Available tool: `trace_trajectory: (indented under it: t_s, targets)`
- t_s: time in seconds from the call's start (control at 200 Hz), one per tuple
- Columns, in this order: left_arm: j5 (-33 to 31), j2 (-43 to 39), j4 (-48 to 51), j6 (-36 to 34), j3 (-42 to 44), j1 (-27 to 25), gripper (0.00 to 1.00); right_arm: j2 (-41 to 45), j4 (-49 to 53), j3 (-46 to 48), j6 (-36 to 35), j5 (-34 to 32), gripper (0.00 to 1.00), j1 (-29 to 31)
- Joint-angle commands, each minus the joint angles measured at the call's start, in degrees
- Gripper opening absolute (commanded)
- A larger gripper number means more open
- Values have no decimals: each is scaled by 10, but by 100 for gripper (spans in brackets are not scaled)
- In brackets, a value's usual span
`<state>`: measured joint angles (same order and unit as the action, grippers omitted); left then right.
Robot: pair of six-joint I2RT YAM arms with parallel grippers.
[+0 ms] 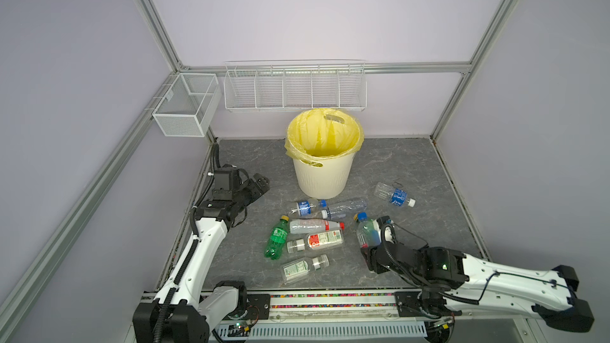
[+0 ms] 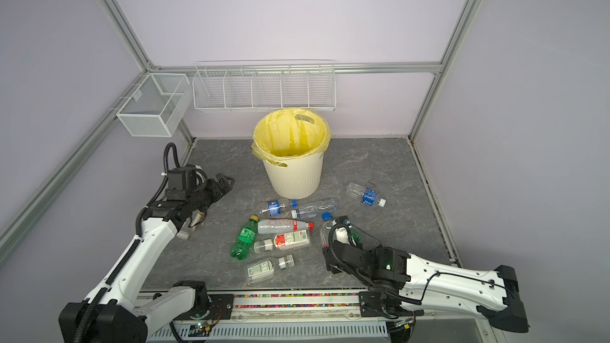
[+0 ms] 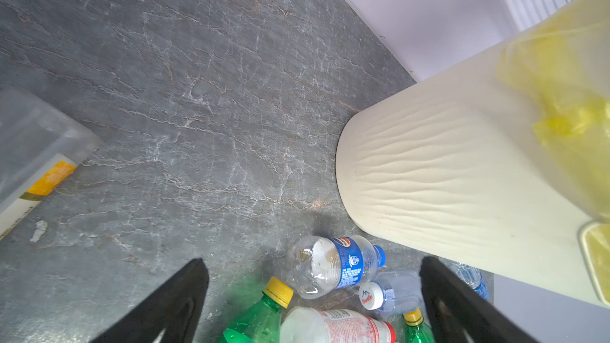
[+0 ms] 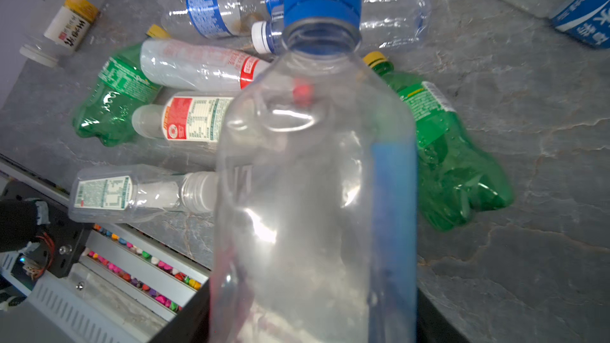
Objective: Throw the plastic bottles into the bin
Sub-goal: 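Lift the blue-cap bottle with the right gripper up over the bin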
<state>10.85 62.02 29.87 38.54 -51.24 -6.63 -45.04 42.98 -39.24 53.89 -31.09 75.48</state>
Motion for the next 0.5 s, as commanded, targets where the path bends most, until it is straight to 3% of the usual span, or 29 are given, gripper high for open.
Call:
trace_trajectory:
  t_s: [0.0,0.225,0.495]
  targets:
    - [9,-12,-1,3,3,4,100,0,23,-39,-10,-54,67,0]
    - [10,7,-6,2,-17,5,100,-34,38,-107,-60,-69,66,-39]
    - [10,14,-17,-3,-15,6,100,-58,-19,-143,-155,61,66,-193]
